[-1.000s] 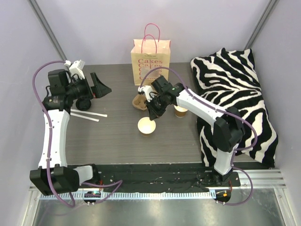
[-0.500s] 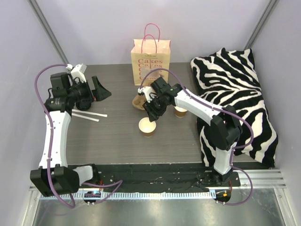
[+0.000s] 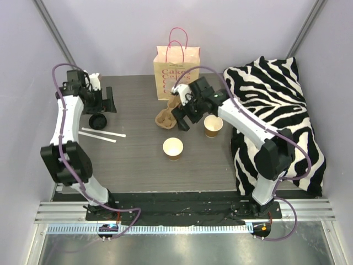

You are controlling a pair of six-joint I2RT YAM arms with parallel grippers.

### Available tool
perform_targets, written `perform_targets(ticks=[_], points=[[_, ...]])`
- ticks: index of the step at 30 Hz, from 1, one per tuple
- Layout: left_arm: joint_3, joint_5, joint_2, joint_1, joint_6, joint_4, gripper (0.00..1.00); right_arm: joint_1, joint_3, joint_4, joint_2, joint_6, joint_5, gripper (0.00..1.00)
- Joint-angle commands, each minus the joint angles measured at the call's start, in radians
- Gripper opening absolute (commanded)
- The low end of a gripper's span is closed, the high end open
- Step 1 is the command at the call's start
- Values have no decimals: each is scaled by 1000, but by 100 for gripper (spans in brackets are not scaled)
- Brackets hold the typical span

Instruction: Pack the takeout coffee

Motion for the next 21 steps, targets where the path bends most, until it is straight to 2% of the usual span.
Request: perform_targets(ticks=[1,4,6,10,13,21], points=[[82,-131,101,16,156,-71,98,-69,58,19,-87,21,-35,100],[131,-154,207,16,159,-81,90,-114,63,13,-87,61,-152,100],[174,-169,279,17,153,-80,78,-145,75,2,-82,64,-184,100],[203,-197,361,17,122,-49,60,-146,86,-21,-76,44,-175,100],[208,-229,408,16,105,-12,52,-145,78,-21,-81,46,-175,100],[212,-318,471,16,119,43,50,-146,69,-32,-92,43,-187,100]])
